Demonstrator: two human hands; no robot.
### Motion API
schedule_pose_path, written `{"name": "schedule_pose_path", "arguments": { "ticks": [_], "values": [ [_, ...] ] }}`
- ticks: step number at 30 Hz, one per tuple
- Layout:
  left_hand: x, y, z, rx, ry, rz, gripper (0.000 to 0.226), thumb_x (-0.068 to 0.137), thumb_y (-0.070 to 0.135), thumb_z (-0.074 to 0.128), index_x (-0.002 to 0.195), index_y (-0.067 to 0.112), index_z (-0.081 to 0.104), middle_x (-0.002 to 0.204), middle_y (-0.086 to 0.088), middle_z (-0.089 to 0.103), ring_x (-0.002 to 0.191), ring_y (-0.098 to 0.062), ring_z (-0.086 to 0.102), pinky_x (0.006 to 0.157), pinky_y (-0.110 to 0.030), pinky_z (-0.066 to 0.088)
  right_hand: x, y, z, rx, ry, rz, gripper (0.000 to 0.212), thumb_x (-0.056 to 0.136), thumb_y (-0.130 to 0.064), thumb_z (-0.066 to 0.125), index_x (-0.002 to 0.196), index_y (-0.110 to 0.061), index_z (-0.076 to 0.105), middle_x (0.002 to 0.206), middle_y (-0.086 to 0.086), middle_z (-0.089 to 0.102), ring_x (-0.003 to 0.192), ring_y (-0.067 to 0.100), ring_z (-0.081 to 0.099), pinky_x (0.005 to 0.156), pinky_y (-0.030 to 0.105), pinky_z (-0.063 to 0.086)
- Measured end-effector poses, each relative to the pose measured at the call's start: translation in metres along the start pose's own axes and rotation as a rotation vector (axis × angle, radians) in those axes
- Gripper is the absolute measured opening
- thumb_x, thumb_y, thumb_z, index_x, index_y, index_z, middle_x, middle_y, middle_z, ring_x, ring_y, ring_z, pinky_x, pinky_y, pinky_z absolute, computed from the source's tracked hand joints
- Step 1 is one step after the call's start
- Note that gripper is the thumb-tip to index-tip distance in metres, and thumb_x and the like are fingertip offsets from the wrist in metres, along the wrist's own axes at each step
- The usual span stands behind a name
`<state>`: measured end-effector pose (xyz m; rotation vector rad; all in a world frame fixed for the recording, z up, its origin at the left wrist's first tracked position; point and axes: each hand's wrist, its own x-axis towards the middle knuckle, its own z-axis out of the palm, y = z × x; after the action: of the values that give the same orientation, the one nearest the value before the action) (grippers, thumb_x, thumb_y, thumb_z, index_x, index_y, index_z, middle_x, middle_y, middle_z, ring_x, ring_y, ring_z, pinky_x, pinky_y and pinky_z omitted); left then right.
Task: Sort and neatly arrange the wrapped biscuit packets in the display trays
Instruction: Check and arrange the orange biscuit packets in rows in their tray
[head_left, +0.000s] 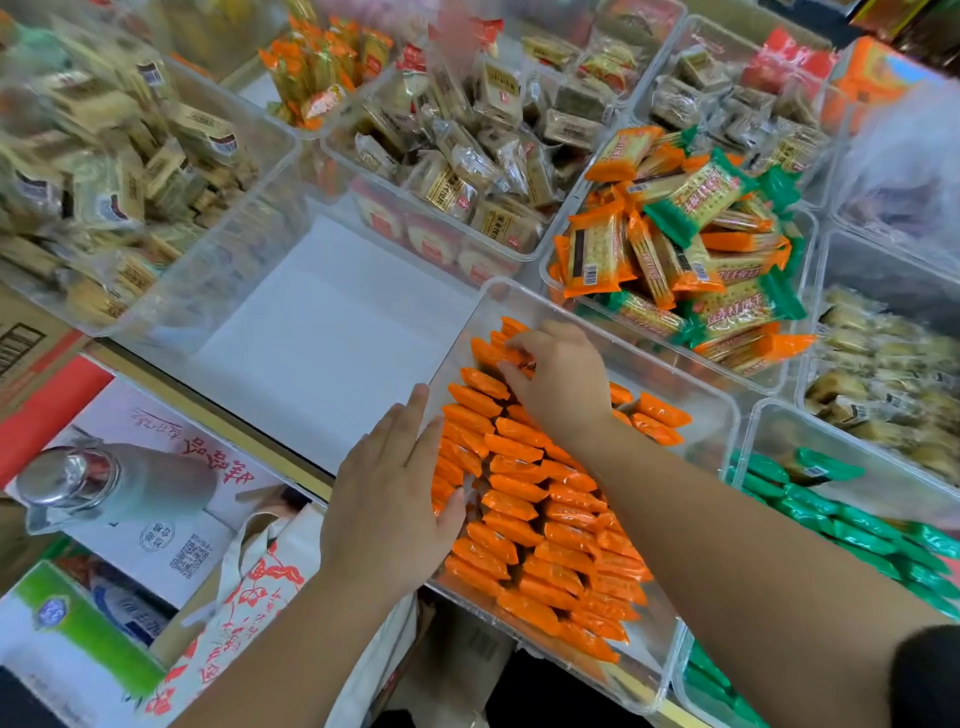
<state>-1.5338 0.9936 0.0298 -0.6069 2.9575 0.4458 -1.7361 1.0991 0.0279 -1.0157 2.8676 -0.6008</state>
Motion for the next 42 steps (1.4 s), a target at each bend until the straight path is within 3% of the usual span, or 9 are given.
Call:
{"name": "schedule_pose_path", "arguments": {
  "ticks": [6,11,16,22,29,33,36,39,42],
  "values": [
    [0.000,0.000,-0.001,0.006,-0.003,0.000,0.072,0.088,0.061,0.042,0.150,0.024,0.044,0.167,-0.001,0.014,0.148,-0.027,0.032,0.111,-0.047,0.038,0.007,-0.005,0.007,-0.205,-0.098,0.012,0.023,0.077,-0.037,0.083,0.091,-0.019,0.078,0.098,0.003,0.063,0.103,0.031,0.053,0.082,0.039,0.045],
    [0.000,0.001,-0.002,0.005,-0.029,-0.008,0.073,0.089,0.064,0.040,0.152,0.027,0.039,0.168,0.001,0.008,0.151,-0.025,0.026,0.115,-0.045,0.032,0.004,-0.009,0.003,-0.138,-0.035,0.018,0.012,0.080,-0.025,0.080,0.081,-0.017,0.070,0.093,0.003,0.066,0.096,0.030,0.057,0.077,0.037,0.040],
    [-0.001,0.002,-0.006,-0.027,-0.013,-0.008,0.071,0.088,0.062,0.039,0.149,0.025,0.044,0.168,0.001,0.012,0.149,-0.026,0.031,0.112,-0.047,0.036,-0.011,-0.006,-0.007,-0.033,-0.065,-0.109,0.015,0.079,-0.023,0.081,0.077,-0.018,0.067,0.074,0.002,0.068,0.077,0.027,0.063,0.077,0.041,0.049],
    [-0.001,0.004,-0.009,-0.034,-0.013,-0.011,0.073,0.087,0.062,0.036,0.149,0.024,0.045,0.168,0.002,0.010,0.149,-0.025,0.029,0.114,-0.046,0.034,-0.045,-0.008,-0.018,0.022,0.038,-0.251,0.021,0.078,-0.013,0.080,0.076,-0.018,0.060,0.090,0.001,0.070,0.097,0.030,0.063,0.084,0.046,0.047],
    [-0.004,0.007,-0.019,-0.058,-0.037,0.009,0.068,0.088,0.060,0.040,0.147,0.028,0.046,0.167,-0.002,0.015,0.151,-0.028,0.024,0.119,-0.053,0.025,-0.085,-0.014,-0.070,0.238,0.169,-0.246,0.020,0.083,-0.011,0.079,0.078,-0.012,0.060,0.097,0.005,0.069,0.099,0.026,0.063,0.083,0.044,0.051],
    [-0.021,0.024,-0.039,-0.303,0.044,-0.037,0.059,0.097,0.054,0.050,0.150,0.030,0.040,0.162,0.001,0.031,0.147,-0.018,0.030,0.118,-0.043,0.028,-0.119,-0.020,-0.111,0.489,0.177,-0.147,0.020,0.085,-0.009,0.078,0.077,-0.010,0.060,0.094,0.000,0.066,0.090,0.016,0.063,0.076,0.033,0.052],
    [-0.047,0.055,-0.065,-0.841,0.036,-0.215,0.039,0.101,0.030,0.056,0.140,0.027,0.052,0.128,0.008,0.061,0.108,0.006,0.058,0.086,-0.008,0.045,-0.151,-0.026,-0.135,0.725,0.085,0.039,0.022,0.083,-0.008,0.080,0.074,-0.017,0.061,0.089,-0.010,0.066,0.085,0.011,0.065,0.071,0.025,0.051],
    [-0.075,0.075,-0.074,-1.149,0.031,-0.406,0.020,0.102,0.016,0.056,0.118,0.021,0.068,0.090,0.003,0.074,0.088,-0.013,0.071,0.071,-0.025,0.054,-0.186,-0.031,-0.151,0.894,0.035,0.207,0.022,0.079,-0.007,0.082,0.072,-0.016,0.063,0.087,-0.011,0.069,0.081,0.008,0.066,0.068,0.023,0.051],
    [-0.105,0.082,-0.081,-1.302,0.053,-0.463,0.016,0.099,0.007,0.059,0.108,0.012,0.071,0.088,-0.008,0.074,0.079,-0.021,0.072,0.069,-0.034,0.054,-0.215,-0.035,-0.165,0.999,-0.003,0.317,0.019,0.076,-0.011,0.085,0.077,-0.009,0.066,0.088,0.003,0.071,0.085,0.020,0.068,0.073,0.038,0.057]
  ]
}}
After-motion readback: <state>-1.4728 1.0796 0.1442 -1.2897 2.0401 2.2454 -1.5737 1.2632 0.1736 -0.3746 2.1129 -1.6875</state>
